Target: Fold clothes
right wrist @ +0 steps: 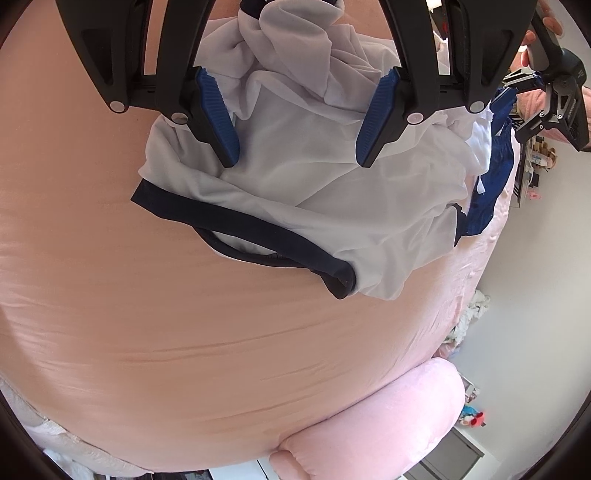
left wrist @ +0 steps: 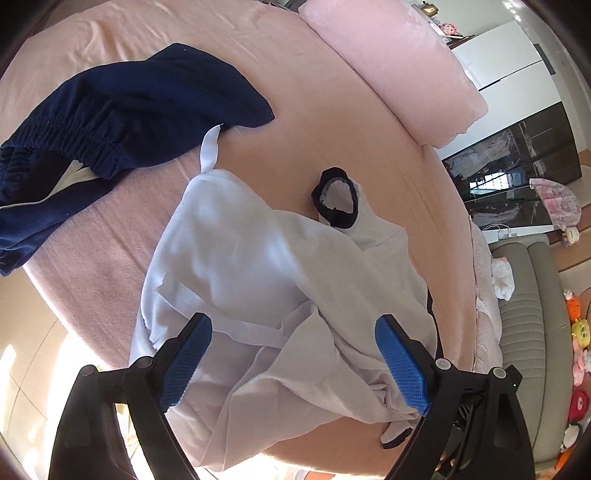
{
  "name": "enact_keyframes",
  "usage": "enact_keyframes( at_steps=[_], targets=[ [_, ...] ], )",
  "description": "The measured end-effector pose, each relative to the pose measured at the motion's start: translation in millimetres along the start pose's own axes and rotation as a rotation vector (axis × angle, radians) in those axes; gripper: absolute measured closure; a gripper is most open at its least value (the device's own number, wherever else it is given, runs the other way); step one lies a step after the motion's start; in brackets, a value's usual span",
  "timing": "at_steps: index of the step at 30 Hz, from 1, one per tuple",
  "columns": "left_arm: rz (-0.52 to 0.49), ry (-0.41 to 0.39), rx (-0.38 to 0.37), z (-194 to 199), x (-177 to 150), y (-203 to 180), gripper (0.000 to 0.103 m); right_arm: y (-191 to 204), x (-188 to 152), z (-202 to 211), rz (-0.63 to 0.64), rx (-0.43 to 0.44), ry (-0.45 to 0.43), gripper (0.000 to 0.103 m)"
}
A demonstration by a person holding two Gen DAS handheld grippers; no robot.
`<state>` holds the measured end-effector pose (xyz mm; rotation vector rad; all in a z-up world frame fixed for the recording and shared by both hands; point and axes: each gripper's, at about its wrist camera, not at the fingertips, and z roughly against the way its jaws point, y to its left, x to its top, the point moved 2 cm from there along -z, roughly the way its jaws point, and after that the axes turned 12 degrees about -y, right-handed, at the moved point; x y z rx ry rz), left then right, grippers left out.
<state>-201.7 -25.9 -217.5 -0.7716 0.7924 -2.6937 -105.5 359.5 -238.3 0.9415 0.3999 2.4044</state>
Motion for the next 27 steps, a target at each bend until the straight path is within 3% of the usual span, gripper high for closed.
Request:
enact_keyframes(
  at_steps=[6, 12, 19, 24, 27],
  targets=[
    [-0.031, 0.016, 0.082, -4, 0, 20, 0.013, -9, 6, 4, -0.009, -0.020, -0.013, 0.038],
    [-0.052, 0.048, 0.112, -12, -2, 35, 0.013, -24, 14, 6, 0.016, -0.098, -0.029, 0.038],
    [-0.090, 0.032, 0.142, -5, 2, 32, 0.013, -31, 15, 2, -0.008, -0.104, -0.017, 0.038],
    [-0.218, -0.005, 0.255, 4, 11, 34, 0.013, -34, 18, 6, -0.005, -0.110, -0.029, 0.038],
    [-0.189, 0.046, 0.264, -7, 7, 50, 0.013, -39, 20, 8, -0.019, -0.118, -0.030, 0.038]
  ],
)
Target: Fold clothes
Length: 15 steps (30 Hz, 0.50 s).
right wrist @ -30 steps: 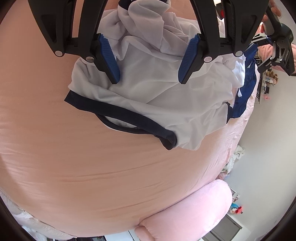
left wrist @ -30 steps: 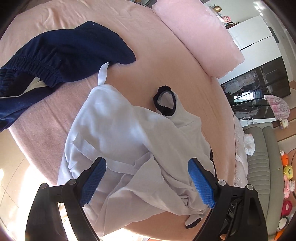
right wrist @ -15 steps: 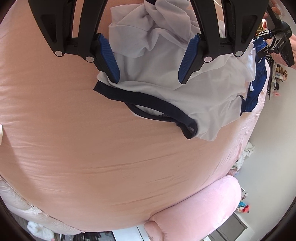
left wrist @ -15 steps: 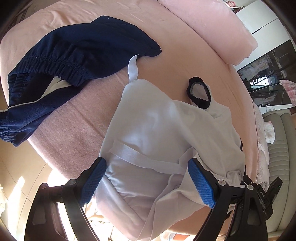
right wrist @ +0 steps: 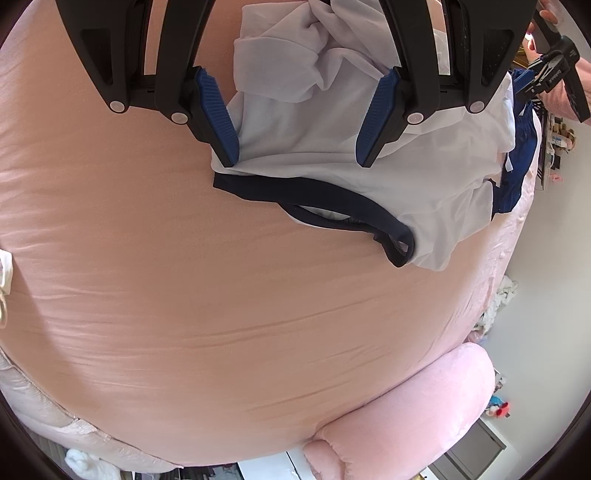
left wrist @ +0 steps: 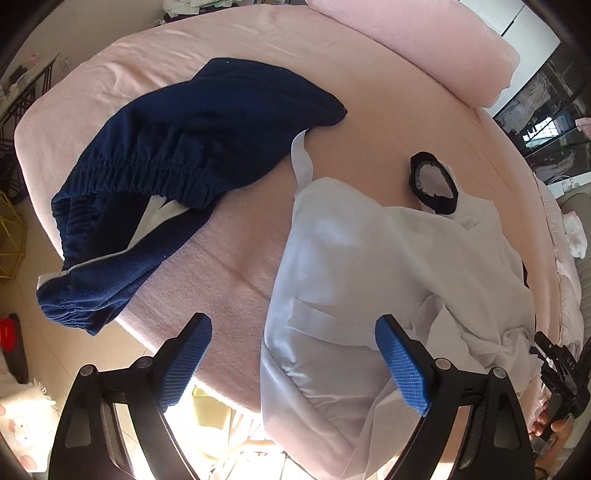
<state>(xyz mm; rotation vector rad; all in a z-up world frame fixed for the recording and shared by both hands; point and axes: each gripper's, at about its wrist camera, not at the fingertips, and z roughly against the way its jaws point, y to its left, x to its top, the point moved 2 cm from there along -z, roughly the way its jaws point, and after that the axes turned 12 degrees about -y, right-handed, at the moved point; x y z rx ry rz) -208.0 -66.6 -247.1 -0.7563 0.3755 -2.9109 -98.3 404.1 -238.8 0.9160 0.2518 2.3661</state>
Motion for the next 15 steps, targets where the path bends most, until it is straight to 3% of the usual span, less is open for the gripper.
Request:
enact_keyframes(
  at_steps=[3, 9, 15],
  targets=[
    [0.034, 0.019, -0.014, -9, -6, 6, 0.013, -7, 3, 2, -0.014, -0.023, -0.008, 0.038],
    [-0.003, 0.022, -0.025, -13, -5, -8, 0.013, -21, 7, 6, -0.022, -0.076, -0.003, 0.038],
    [0.031, 0.039, -0.109, -19, -5, -24, 0.012, -24, -1, -9, -0.077, -0.008, 0.064, 0.035]
  ],
)
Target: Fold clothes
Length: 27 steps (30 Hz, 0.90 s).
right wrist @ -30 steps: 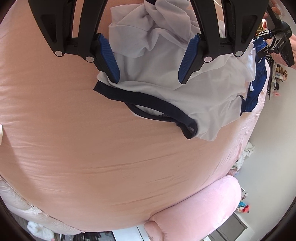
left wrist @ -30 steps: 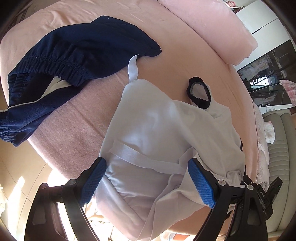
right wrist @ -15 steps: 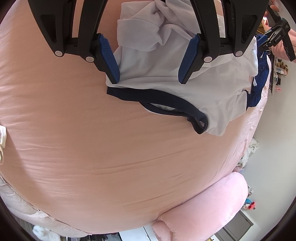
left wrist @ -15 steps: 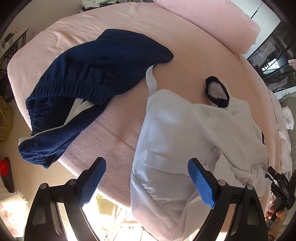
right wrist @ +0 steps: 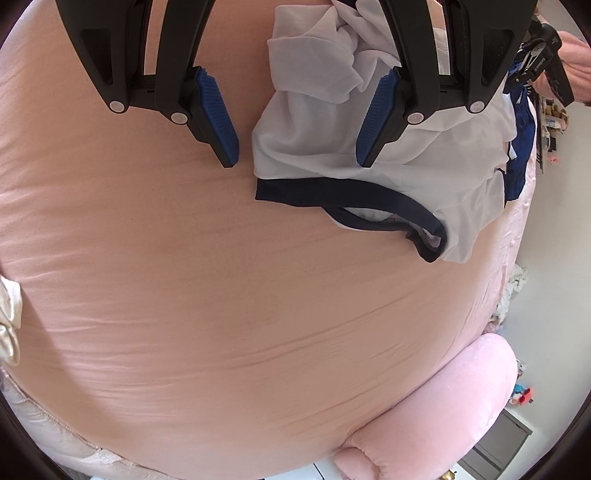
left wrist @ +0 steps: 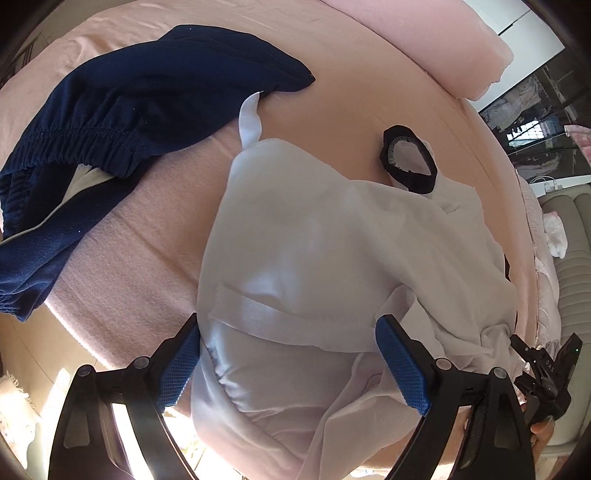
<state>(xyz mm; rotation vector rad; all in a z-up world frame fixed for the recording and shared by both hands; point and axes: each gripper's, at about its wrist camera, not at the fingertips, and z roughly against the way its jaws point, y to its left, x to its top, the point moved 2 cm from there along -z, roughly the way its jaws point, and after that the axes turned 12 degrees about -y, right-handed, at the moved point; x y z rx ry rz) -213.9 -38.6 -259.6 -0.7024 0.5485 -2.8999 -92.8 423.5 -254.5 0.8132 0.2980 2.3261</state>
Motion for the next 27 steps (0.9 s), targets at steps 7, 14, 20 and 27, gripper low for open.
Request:
enact_keyframes(
  at_steps=[7, 14, 20, 27],
  targets=[
    [0.027, 0.045, -0.115, -8, -3, -18, 0.012, 26, -13, -7, 0.035, 0.151, 0.063, 0.027],
    [-0.083, 0.017, -0.038, -16, -10, -35, 0.005, 28, -19, -18, -0.062, 0.239, 0.060, 0.027],
    [0.008, -0.068, -0.096, -17, -14, -30, 0.000, 21, -18, -27, -0.136, 0.263, 0.015, 0.028],
    [0.119, -0.066, -0.216, -15, -6, -11, 0.001, 36, -28, -20, 0.083, 0.090, -0.047, 0.063]
  ],
)
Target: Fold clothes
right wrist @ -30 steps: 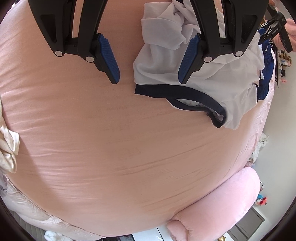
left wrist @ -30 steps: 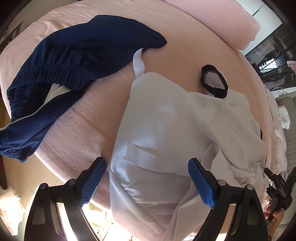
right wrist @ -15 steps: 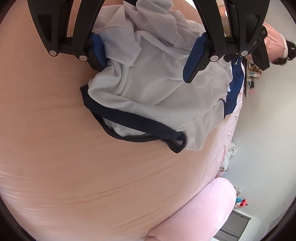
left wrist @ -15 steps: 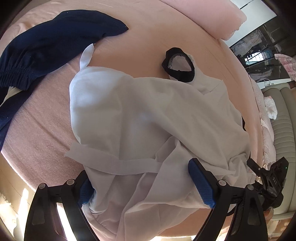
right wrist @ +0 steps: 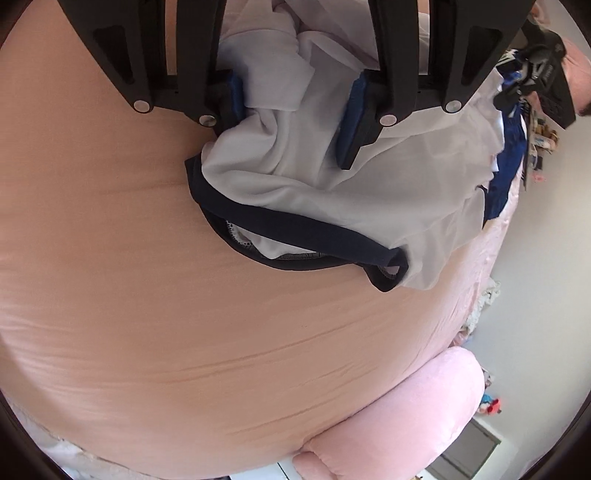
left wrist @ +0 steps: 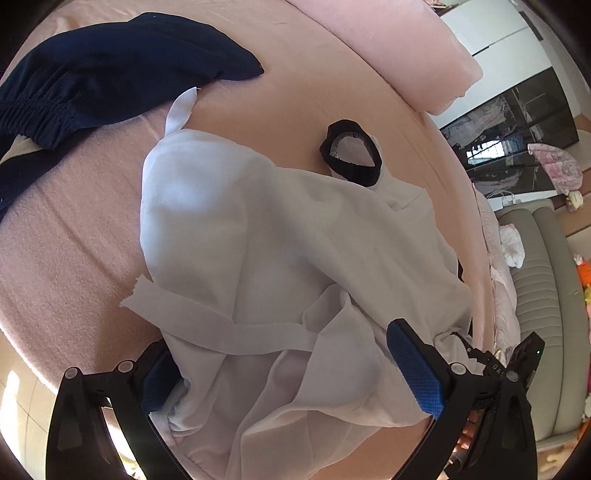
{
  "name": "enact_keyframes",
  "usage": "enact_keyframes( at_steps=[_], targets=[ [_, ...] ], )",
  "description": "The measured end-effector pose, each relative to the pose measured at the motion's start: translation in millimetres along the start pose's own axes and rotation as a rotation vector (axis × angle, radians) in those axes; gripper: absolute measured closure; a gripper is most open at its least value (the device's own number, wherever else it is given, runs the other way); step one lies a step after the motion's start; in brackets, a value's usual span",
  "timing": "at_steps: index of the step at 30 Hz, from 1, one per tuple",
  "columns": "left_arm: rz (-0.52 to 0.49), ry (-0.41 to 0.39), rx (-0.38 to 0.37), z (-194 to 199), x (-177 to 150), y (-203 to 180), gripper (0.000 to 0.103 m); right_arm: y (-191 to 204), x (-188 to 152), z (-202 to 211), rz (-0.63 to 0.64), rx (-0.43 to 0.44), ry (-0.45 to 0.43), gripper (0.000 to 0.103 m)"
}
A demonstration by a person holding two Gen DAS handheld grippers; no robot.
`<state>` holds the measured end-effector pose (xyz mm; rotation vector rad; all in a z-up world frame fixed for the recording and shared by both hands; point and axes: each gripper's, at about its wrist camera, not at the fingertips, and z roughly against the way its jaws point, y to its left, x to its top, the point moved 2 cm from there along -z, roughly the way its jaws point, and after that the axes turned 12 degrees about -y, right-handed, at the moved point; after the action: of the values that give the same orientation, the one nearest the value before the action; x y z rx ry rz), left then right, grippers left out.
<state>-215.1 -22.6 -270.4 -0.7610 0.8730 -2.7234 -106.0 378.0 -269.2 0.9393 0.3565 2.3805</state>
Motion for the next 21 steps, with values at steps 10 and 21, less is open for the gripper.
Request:
enact_keyframes(
  at_steps=[10, 21],
  targets=[
    [-0.029, -0.021, 0.151, 20, -5, 25, 0.089, 14, -1, 6, 0.086, -0.093, -0.038, 0.063],
    [-0.539, -0.123, 0.390, 12, -37, -39, 0.090, 20, -4, 21, 0.144, -0.137, -0.090, 0.072]
  ],
)
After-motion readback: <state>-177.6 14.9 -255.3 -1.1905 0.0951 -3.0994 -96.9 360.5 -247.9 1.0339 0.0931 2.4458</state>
